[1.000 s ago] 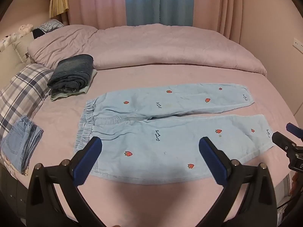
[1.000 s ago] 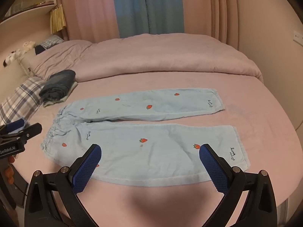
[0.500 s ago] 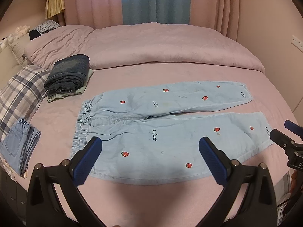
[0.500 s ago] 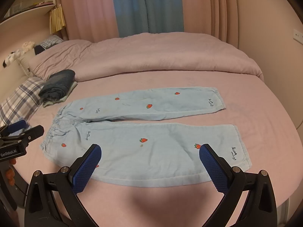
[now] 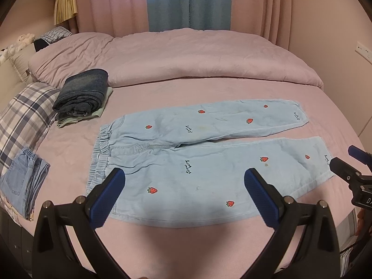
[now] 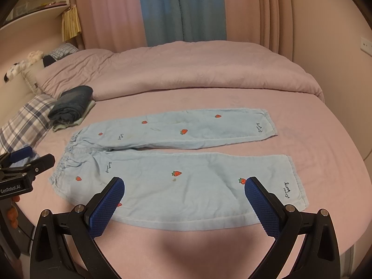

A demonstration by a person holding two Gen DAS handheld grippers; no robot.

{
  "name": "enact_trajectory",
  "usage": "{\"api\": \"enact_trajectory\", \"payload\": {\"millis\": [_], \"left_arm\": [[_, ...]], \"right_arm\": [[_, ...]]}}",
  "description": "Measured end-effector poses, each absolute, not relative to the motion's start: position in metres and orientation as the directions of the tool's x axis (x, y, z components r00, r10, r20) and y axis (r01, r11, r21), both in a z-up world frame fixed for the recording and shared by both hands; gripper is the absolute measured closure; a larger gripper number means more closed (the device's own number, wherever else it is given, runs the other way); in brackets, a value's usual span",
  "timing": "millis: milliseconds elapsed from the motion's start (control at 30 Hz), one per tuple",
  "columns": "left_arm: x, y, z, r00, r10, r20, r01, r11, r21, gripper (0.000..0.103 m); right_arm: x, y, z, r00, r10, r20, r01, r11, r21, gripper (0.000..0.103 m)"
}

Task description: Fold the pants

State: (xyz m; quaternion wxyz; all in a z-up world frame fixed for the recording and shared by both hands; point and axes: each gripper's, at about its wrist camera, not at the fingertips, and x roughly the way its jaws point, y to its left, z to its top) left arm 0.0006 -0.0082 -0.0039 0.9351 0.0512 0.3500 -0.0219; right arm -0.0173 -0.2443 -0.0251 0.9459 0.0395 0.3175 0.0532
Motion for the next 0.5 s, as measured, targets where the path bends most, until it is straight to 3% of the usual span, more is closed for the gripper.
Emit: {"api": "enact_trajectory", "payload": {"millis": [500], "left_arm": [[-0.0004,-0.0107,-0.0022,0.760,-0.019,-0.649,0.074,0.996,0.057,0.000]], "right_arm": [[-0.0161,-0.2415,-0.0231,0.794,0.127,-0.595,-0.079,0.991,0.107,0.000]]}}
